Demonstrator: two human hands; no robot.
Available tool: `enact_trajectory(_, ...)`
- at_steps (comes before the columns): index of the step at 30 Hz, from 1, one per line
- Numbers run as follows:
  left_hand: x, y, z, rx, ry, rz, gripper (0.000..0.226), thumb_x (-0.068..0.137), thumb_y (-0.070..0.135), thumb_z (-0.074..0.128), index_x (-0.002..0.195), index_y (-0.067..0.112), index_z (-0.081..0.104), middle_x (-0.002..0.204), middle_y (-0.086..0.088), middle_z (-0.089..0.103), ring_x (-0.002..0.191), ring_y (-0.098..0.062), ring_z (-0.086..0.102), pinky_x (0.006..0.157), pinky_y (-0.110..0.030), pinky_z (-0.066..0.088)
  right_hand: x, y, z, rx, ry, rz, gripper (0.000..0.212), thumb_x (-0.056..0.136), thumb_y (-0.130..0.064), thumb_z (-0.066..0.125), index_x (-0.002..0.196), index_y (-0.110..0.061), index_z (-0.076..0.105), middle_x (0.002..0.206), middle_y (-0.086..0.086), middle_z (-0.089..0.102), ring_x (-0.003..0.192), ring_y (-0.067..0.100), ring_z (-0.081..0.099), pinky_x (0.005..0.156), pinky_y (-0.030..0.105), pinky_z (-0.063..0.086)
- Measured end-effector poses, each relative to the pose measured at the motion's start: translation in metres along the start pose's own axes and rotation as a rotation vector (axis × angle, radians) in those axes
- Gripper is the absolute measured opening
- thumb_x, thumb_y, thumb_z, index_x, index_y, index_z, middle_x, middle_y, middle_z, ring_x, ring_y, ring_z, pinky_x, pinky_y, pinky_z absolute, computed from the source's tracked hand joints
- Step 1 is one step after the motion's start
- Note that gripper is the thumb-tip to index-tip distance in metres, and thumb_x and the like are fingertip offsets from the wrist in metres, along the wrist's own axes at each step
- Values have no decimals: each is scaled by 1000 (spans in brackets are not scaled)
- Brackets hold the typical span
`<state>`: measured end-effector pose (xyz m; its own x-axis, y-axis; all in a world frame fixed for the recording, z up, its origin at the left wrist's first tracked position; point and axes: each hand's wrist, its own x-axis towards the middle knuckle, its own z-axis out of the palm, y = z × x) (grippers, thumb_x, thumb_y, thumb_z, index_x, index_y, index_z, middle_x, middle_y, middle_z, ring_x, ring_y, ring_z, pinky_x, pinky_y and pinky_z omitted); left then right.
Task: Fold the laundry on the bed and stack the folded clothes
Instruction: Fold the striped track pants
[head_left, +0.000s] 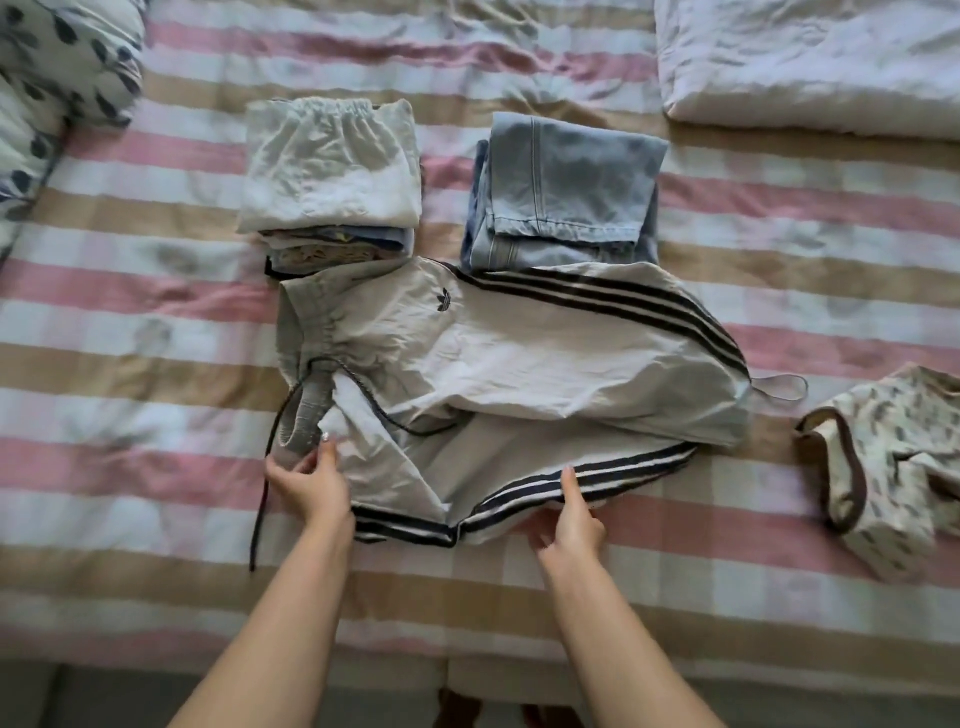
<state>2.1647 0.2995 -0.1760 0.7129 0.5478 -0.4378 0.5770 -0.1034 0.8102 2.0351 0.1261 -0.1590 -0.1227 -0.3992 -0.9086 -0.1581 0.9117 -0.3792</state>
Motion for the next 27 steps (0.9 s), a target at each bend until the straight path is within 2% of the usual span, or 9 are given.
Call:
enact_trajectory(2, 15, 6, -5, -68, -36, -93, 48, 87, 2, 59, 130, -4, 41, 94, -8, 57, 88, -18, 59, 66, -16, 43, -8, 11, 4, 25, -87, 97, 41, 82, -20, 70, 116, -3, 55, 106, 14, 61, 93, 31, 61, 80, 45, 51)
enact_trajectory(5, 35, 14, -20, -89, -211, -157, 35, 89, -5, 51, 124, -5, 50, 75, -6, 62, 53, -2, 59, 52, -13, 46, -14, 26, 2, 42, -150, 75, 27, 86, -14, 65, 110, -5, 57, 105, 14, 59, 77, 24, 57, 67, 39, 49)
enact_trajectory(8, 40, 20, -35, 161, -256, 47, 41, 87, -4, 55, 127, 0, 49, 96, -17, 58, 81, -19, 56, 68, -22, 45, -22, 51, -5, 33, -157, 90, 33, 87, -20, 63, 116, -5, 56, 112, 11, 59, 92, 25, 57, 73, 36, 45)
enact_trajectory(12, 49, 19, -34, 483, -275, 270, 59, 79, 8, 68, 134, 19, 48, 121, -19, 38, 113, -27, 40, 100, -26, 31, -46, 100, 0, -93, -315, 268, 47, 87, -32, 61, 129, -15, 49, 142, 7, 44, 131, 21, 40, 105, 44, 30)
enact_trajectory(15, 63, 14, -30, 576, -299, 337, 54, 77, 12, 71, 127, 15, 50, 126, -20, 38, 116, -31, 40, 98, -26, 30, -61, 129, 25, -172, -329, 309, 48, 85, -30, 64, 126, -12, 49, 140, 8, 45, 132, 21, 38, 105, 45, 29)
enact_trajectory(19, 77, 11, -37, 519, -339, 482, 25, 80, 2, 63, 103, 7, 54, 99, -10, 61, 94, -29, 57, 68, -20, 33, -63, 141, 57, -50, -224, 339, 14, 90, -24, 59, 99, -14, 55, 123, 7, 55, 108, 26, 54, 100, 45, 35)
enact_trajectory(22, 91, 20, -59, 405, -266, 503, 17, 80, -4, 60, 95, 4, 59, 90, -8, 64, 87, -28, 60, 73, -25, 40, -74, 156, 65, 18, -283, 335, 4, 93, -18, 53, 91, -14, 52, 88, 6, 59, 73, 19, 54, 89, 42, 42)
enact_trajectory(24, 108, 27, -83, 276, -184, 464, 17, 81, -7, 58, 94, 4, 59, 89, -7, 62, 88, -29, 61, 76, -29, 47, -84, 169, 66, 11, -306, 359, 6, 93, -15, 54, 87, -13, 53, 83, 6, 58, 72, 18, 54, 69, 34, 42)
enact_trajectory(27, 140, 33, -119, 246, 3, 410, 17, 82, -8, 56, 91, 6, 60, 89, -8, 62, 88, -27, 60, 71, -20, 40, -96, 200, 68, -99, -319, 411, 3, 91, -13, 57, 93, -14, 54, 89, 6, 56, 76, 19, 52, 62, 32, 40)
